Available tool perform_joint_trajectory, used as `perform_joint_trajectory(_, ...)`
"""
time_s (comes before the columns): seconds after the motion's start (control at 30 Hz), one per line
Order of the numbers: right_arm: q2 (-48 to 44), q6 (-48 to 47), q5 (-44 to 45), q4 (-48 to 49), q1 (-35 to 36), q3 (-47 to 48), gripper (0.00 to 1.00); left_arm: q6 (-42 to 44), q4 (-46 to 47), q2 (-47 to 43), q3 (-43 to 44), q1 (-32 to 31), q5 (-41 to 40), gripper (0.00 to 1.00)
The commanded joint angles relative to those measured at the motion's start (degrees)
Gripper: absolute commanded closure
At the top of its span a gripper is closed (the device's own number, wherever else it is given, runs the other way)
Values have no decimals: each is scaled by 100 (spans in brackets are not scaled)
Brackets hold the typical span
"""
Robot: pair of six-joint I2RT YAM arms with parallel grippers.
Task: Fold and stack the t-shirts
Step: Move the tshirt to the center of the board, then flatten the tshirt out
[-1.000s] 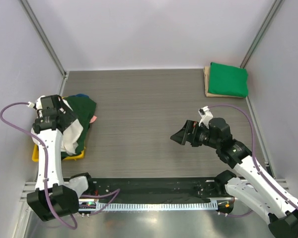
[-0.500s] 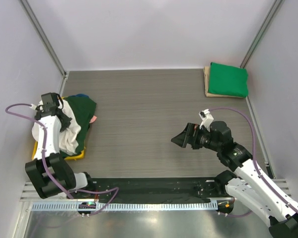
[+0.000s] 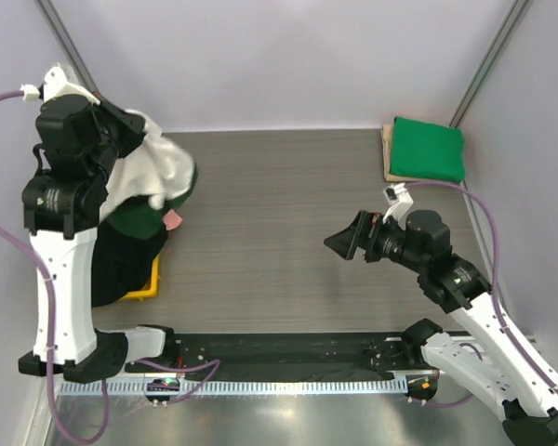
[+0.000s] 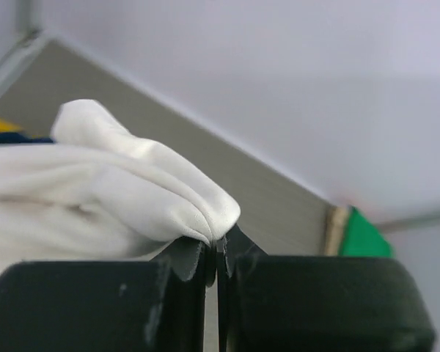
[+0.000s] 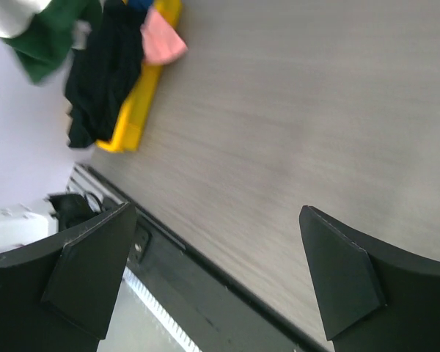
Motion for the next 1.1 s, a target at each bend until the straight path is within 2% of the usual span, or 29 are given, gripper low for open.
perform_joint_trajectory(0.0,68,-423,493,-187,21,974,0,-119,-218,223,995,-782,15,100)
perform_joint_trajectory(0.13,86,-495,967,-696,21,1432,0,-92,-227,628,1226,-1327,857,100)
perform_joint_trajectory(0.2,-2,-407,1440,-899,21,1520,0,-57,-183,786,876,-1801,878,99)
perform_joint_trajectory(0.23,-28,-372,1530,-1135,12,1529,0,-31,-139,821,622,-1951,1017,94)
perform_joint_trajectory(0.27,-81,-311,1879,-1233,21,1529,0,-57,35,900,89,-2205,1175,73)
perform_joint_trajectory(0.33,-186,-153,2268,-1496,21,1494,0,13,177,1110,-451,-2417,1840,37)
perform_joint_trajectory(0.37,-230,-56,2365,-1576,21,1433,0,74,38,1390,-749,-2592,1906,12)
perform_joint_trajectory(0.4,-257,-12,2444,-1673,21,1389,0,127,-85,1541,-865,-2690,1837,5)
perform_joint_trajectory(0.47,-292,102,2384,-1709,21,1135,0,224,-392,1674,-1119,-2900,1269,1)
perform_joint_trajectory(0.5,-249,138,2331,-1700,30,1020,0,190,-324,1552,-1582,-2928,1099,1)
perform_joint_trajectory(0.63,330,165,1911,-1552,21,554,0,-83,414,771,-2979,-2928,957,1)
perform_joint_trajectory(0.7,787,270,1638,-1341,30,264,0,-127,459,550,-3299,-2910,782,1)
perform_joint_trajectory(0.87,1472,630,461,-102,73,-937,10,-101,213,-267,-4038,-2902,421,1)
perform_joint_trajectory(1.07,2229,841,239,1173,504,-1494,11,-276,327,-1075,-4994,-2902,552,1)
